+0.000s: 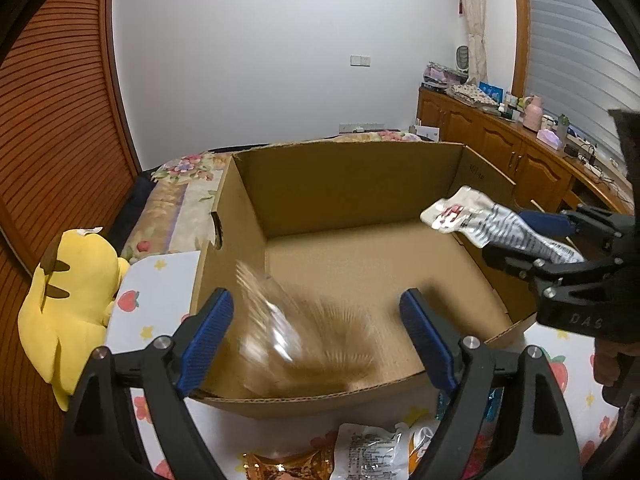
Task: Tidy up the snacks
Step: 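Carry both packs over the box and open both tools to drop them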
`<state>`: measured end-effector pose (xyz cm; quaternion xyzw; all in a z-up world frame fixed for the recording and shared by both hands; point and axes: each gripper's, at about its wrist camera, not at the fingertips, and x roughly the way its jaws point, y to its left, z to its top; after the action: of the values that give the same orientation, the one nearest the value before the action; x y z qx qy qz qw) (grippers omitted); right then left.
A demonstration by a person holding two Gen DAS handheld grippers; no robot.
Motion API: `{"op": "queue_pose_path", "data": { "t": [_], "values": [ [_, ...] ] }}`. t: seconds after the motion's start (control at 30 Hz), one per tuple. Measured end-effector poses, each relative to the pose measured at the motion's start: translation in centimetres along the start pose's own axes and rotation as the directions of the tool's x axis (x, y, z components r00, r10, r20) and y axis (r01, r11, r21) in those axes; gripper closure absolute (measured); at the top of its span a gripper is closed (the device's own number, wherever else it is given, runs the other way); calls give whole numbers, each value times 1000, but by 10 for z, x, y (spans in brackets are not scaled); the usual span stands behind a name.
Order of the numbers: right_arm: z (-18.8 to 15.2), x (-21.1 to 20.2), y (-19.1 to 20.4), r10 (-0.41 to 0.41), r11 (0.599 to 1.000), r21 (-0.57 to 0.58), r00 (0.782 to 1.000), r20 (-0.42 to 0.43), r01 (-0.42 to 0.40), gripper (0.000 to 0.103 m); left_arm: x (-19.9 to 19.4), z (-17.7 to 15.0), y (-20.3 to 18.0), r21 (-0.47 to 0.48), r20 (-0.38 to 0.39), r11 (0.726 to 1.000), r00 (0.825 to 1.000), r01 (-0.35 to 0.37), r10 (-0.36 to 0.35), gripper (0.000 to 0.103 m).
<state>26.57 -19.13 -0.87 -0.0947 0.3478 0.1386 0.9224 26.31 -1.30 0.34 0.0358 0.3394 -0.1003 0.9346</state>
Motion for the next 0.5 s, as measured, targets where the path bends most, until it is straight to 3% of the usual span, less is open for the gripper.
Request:
{"op": "queue_pose_path", "data": {
  "t": [0.23, 0.5],
  "values": [
    [1, -2, -2, 32, 999, 14, 999, 14, -32, 33, -10, -2, 6, -19, 24, 1000, 1000, 14, -14, 15],
    [-6, -36, -4, 87, 995, 45, 993, 84, -91, 33, -31, -14, 5, -10, 61, 1000, 998, -1, 2, 11]
  ]
}}
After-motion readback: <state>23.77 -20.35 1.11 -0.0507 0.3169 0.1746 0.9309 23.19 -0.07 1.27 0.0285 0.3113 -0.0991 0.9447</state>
